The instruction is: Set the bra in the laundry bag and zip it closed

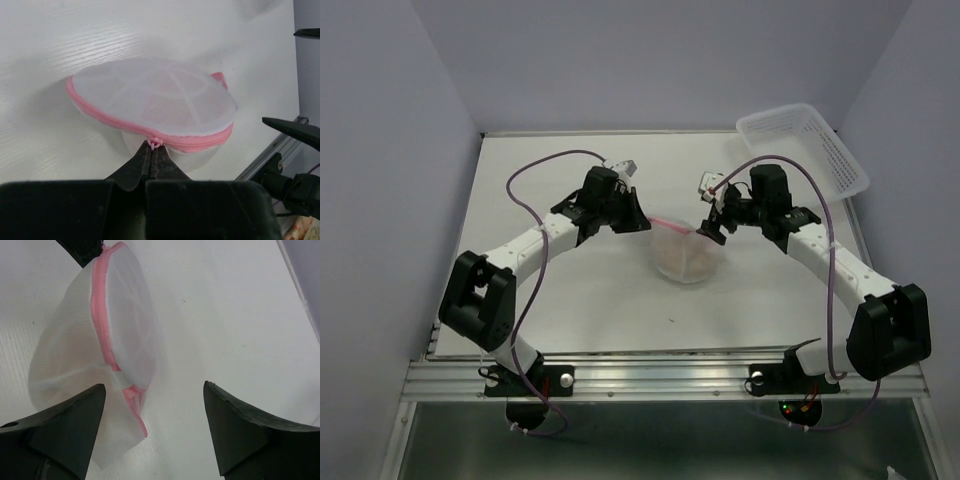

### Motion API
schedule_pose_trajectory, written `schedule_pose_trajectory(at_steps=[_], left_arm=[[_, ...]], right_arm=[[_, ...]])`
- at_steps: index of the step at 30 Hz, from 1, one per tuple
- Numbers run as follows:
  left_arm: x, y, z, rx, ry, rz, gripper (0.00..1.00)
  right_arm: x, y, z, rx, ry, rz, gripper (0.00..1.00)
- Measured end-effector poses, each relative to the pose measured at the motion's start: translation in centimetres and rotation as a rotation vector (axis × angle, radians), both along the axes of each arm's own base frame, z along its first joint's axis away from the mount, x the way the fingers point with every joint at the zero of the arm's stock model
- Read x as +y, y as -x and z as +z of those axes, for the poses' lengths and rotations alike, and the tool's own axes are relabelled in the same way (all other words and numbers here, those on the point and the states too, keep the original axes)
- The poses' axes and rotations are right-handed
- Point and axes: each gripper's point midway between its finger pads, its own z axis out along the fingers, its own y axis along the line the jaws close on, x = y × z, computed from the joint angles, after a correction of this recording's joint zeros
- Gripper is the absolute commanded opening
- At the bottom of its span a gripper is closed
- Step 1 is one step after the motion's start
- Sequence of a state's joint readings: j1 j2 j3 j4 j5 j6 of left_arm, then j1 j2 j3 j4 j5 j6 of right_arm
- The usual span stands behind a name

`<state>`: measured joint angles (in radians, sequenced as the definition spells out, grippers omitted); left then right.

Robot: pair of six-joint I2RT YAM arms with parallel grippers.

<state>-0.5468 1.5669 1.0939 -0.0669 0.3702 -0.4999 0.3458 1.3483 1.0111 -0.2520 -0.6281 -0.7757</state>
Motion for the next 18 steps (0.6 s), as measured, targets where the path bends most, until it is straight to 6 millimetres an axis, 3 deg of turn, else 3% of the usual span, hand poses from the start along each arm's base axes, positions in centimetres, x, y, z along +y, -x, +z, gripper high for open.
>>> schedule_pose_trajectory(at_steps=[4, 10, 14, 18], left_arm=[[0.3, -1.3, 1.6, -0.03, 0.006, 0.027, 0.0], [-0.6, -3.2, 6.9, -0.139, 0.029, 0.035, 0.0], [-0.4, -3.9, 9.6, -0.186, 0.024, 0.075, 0.0], [0.0, -4.1, 9.8, -0.193, 0.006, 0.103, 0.0]], right_arm=[[1.3, 0.3, 0.2, 0.051, -0.05, -0.019, 0.98], [4.8, 2.6, 4.6, -0.023, -0.166, 0.072, 0.95], [6.1, 1.4, 7.2, -0.062, -0.227, 0.037, 0.93], [7.9, -0.1, 6.8, -0.086, -0.22, 0.003, 0.88]])
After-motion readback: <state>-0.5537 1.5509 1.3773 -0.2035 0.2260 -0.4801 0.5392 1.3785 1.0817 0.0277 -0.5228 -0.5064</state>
